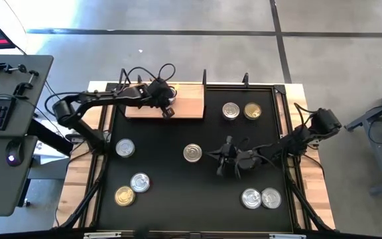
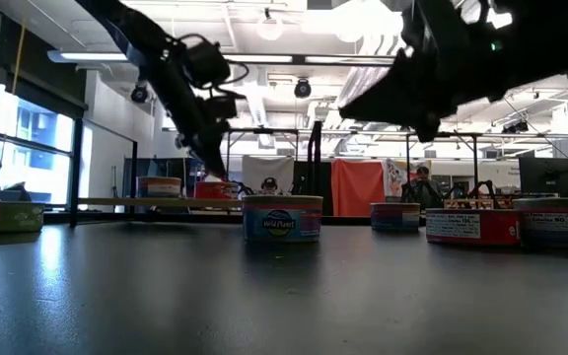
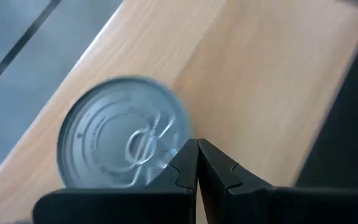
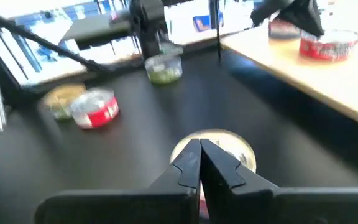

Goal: Stack canned seafood by type on shelf
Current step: Put the red tuna can on the shelf, then put the green tuna can on the shelf

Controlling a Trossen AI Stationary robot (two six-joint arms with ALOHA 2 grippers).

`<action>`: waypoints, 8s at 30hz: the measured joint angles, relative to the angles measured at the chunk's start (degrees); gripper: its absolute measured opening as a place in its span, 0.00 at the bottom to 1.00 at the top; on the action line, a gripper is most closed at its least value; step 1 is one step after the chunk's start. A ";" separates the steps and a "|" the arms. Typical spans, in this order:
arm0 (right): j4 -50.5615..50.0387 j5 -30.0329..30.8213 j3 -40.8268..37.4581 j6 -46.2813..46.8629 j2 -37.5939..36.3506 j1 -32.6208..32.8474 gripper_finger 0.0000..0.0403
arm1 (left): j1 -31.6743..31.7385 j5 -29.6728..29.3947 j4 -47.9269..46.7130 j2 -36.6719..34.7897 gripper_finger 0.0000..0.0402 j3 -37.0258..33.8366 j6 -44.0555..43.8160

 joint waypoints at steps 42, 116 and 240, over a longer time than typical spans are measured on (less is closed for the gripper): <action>1.77 -3.44 0.09 -6.47 0.00 -3.40 0.20 | -44.90 -12.38 32.83 -20.77 0.00 -26.30 -5.44; -2.53 -8.60 0.09 -7.54 0.00 -4.86 0.44 | -55.20 -30.76 -7.92 -11.85 0.43 -20.03 -43.47; -27.14 -14.05 38.45 -44.46 28.61 -5.62 0.27 | -55.37 -13.62 16.70 -8.11 0.00 -16.37 -15.81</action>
